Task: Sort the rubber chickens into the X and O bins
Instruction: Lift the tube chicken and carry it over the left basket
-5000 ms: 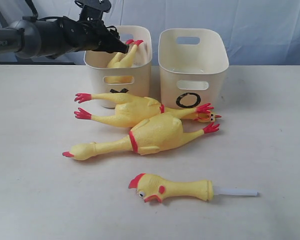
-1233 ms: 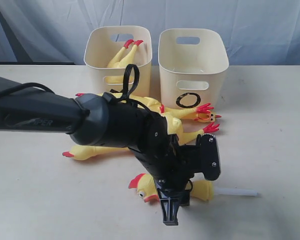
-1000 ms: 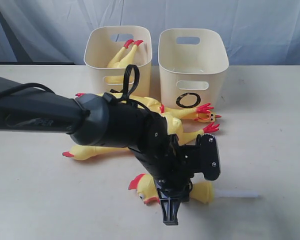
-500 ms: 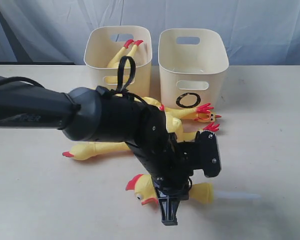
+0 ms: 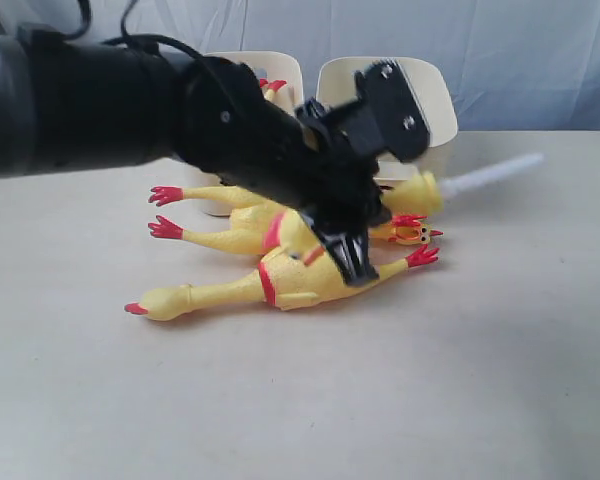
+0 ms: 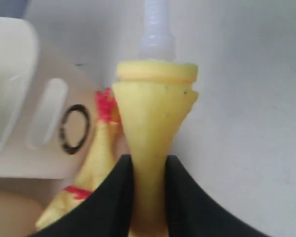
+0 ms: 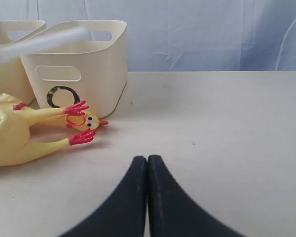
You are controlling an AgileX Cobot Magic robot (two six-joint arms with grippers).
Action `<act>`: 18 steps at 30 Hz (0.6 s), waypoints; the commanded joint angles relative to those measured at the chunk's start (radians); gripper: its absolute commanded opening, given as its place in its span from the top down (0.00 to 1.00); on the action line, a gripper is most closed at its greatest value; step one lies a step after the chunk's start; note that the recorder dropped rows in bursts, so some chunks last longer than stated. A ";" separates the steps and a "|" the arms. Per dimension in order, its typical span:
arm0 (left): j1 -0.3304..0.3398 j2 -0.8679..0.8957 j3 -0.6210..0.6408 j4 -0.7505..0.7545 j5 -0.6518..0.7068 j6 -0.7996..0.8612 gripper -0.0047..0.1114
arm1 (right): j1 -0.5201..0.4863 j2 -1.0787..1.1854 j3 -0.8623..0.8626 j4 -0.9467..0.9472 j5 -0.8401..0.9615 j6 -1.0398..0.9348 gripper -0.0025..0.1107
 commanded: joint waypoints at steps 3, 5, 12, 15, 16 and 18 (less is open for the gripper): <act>0.145 -0.064 -0.009 -0.008 -0.181 -0.082 0.96 | 0.003 -0.006 0.002 0.001 -0.006 0.001 0.98; 0.195 -0.080 -0.009 -0.037 -0.230 -0.082 0.96 | 0.003 -0.006 0.002 0.001 -0.006 0.001 0.98; 0.354 -0.088 -0.009 -0.239 -0.444 -0.082 0.96 | 0.003 -0.006 0.002 0.001 -0.006 0.001 0.98; 0.411 -0.079 -0.009 -0.243 -0.494 -0.082 0.96 | 0.003 -0.006 0.002 0.001 -0.006 0.001 0.98; 0.426 -0.073 -0.009 -0.243 -0.496 -0.082 0.96 | 0.003 -0.006 0.002 0.001 -0.006 0.001 0.98; 0.456 -0.055 -0.009 -0.243 -0.503 -0.082 0.96 | 0.003 -0.006 0.002 0.001 -0.006 0.001 0.98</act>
